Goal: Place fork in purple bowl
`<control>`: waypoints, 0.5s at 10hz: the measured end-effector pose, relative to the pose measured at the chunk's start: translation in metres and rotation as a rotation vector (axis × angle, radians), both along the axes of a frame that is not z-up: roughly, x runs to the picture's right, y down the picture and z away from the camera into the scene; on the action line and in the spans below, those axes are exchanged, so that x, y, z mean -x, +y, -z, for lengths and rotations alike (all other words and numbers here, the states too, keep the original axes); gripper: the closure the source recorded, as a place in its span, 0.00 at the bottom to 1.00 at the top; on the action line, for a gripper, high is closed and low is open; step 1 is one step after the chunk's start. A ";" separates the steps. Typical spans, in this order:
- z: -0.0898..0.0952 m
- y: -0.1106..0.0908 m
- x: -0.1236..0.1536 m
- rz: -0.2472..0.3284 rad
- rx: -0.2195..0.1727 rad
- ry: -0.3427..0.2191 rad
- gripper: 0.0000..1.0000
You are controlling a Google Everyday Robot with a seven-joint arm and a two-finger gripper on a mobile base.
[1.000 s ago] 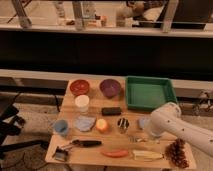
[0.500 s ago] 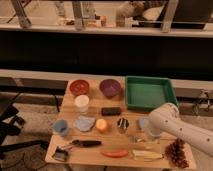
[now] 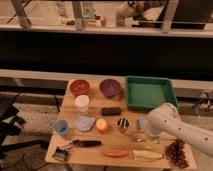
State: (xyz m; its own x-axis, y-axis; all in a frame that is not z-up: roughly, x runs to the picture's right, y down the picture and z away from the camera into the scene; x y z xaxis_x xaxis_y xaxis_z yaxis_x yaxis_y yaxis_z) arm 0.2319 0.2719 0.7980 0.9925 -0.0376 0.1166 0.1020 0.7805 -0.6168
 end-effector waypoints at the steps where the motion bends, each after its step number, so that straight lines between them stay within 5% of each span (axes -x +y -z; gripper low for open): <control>1: -0.001 -0.001 0.000 -0.001 -0.005 0.000 0.64; 5: -0.003 -0.006 0.000 -0.004 -0.018 0.003 0.79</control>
State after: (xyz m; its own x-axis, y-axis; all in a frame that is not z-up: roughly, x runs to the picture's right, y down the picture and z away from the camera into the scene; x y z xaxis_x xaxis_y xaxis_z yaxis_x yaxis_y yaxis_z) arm 0.2316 0.2662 0.8008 0.9930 -0.0357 0.1130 0.0971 0.7921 -0.6026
